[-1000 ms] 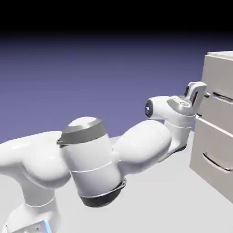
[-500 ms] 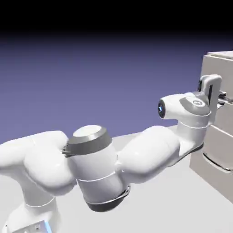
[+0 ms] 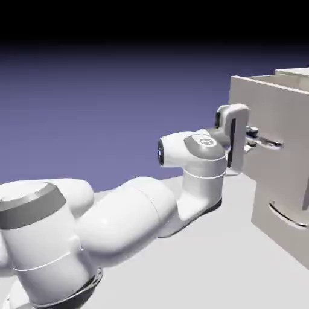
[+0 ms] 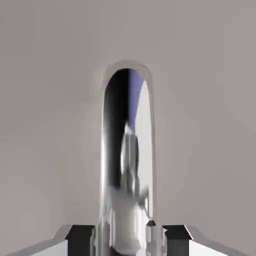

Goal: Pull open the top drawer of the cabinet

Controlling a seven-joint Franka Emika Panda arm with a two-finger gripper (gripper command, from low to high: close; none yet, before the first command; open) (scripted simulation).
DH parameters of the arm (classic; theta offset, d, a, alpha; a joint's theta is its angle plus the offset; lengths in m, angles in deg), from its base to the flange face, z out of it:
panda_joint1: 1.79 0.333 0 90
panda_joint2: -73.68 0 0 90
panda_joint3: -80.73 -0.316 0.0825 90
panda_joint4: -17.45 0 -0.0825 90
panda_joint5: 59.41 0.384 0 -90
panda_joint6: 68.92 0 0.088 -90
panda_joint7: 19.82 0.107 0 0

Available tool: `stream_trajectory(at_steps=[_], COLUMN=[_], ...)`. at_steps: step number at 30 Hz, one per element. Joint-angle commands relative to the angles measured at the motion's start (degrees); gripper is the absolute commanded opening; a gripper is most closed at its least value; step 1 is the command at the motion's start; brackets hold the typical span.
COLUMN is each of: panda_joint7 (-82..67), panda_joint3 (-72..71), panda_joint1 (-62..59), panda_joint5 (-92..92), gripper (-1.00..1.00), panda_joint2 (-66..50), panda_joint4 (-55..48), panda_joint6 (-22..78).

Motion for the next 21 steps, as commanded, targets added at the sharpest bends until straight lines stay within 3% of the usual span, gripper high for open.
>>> stream_trajectory(at_steps=[1,5,8,12,17,18,21], panda_joint7=[2.5,12.4,14.6,6.0,4.1,4.1,3.7], panda_joint3=[0.0,-0.9,-4.2,-4.0,-7.9,-7.9,-9.4], panda_joint1=[0.0,-1.9,-8.1,-8.8,-18.2,-18.2,-22.3], panda_joint5=[-0.8,-4.2,-4.4,-0.9,1.4,1.4,2.4], gripper=[-1.0,-1.0,-1.0,-1.0,-1.0,1.0,1.0], panda_joint2=[1.9,9.2,9.7,3.3,0.1,0.1,-1.0], panda_joint4=[-0.6,-1.6,3.0,5.8,13.4,13.4,16.1], panda_joint6=[-0.6,-2.8,-3.6,-2.4,-4.0,-4.0,-5.5])
